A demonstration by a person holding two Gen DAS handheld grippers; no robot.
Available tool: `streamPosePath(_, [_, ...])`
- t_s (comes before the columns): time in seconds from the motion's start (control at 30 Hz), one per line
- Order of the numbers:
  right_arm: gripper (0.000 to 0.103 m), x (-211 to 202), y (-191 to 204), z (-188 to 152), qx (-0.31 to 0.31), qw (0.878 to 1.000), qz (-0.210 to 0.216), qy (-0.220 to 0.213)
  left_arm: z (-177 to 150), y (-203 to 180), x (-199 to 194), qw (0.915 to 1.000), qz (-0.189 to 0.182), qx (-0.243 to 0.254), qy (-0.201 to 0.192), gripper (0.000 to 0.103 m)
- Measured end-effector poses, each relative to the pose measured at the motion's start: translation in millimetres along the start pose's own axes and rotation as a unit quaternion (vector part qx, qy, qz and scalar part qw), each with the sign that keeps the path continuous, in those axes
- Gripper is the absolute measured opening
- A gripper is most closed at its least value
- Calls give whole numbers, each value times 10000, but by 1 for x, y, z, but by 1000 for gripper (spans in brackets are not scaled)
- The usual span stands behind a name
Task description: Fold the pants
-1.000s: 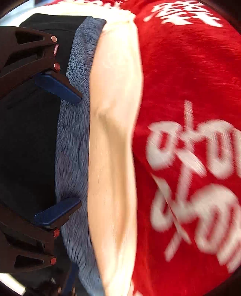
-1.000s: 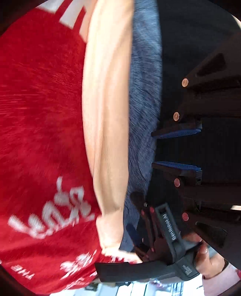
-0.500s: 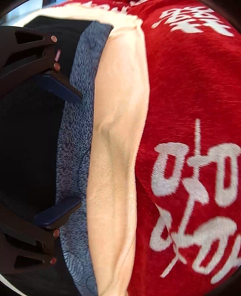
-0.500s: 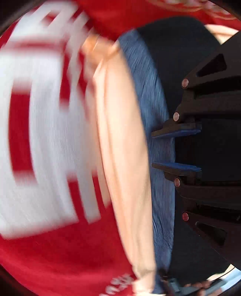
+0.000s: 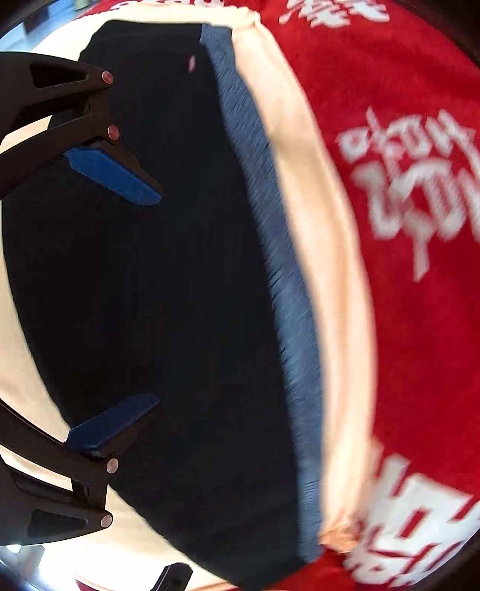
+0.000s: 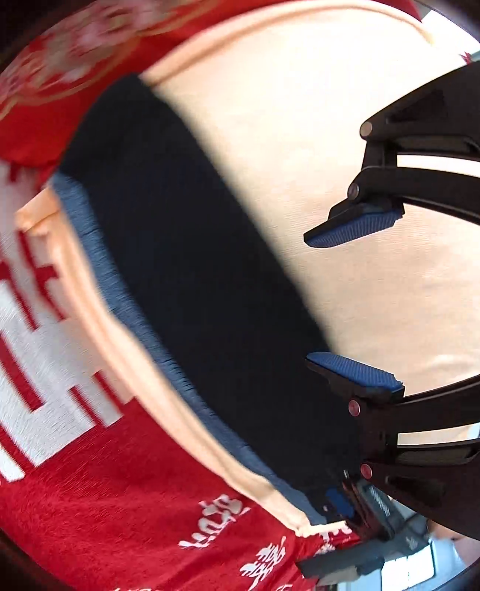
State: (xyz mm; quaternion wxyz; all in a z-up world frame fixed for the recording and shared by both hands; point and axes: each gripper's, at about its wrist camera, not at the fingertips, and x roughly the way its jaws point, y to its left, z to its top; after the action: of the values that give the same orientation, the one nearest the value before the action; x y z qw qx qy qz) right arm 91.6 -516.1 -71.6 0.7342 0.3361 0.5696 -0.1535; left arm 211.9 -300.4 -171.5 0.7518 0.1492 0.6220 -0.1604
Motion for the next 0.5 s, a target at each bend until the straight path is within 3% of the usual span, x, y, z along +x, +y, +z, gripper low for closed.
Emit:
streamPosePath(0.03, [63, -1, -5, -5, 58, 10000, 8, 31, -4, -5, 8, 9999, 47, -6, 108, 103])
streamPosePath(0.1, [63, -3, -14, -5, 147, 9999, 28, 39, -8, -1, 7, 9995, -44, -319, -61, 103])
streamPosePath(0.2, [63, -7, -25, 6, 375, 9991, 180, -123, -7, -1, 7, 9995, -33, -330, 12, 103])
streamPosePath(0.37, [62, -3, -71, 42, 1370, 9886, 442, -448, -4, -10, 8, 9995, 97, -287, 26, 103])
streamPosePath(0.43, [51, -2, -96, 58, 1878, 9788, 545, -608, 0, -13, 7, 9993, 117, -360, 38, 103])
streamPosePath(0.47, [28, -2, -105, 64, 2044, 9749, 579, -663, -1, -16, 8, 9992, 130, -383, 37, 103])
streamPosePath(0.5, [19, -1, -113, 70, 2176, 9720, 595, -654, -2, -16, 7, 9991, 145, -398, 35, 103])
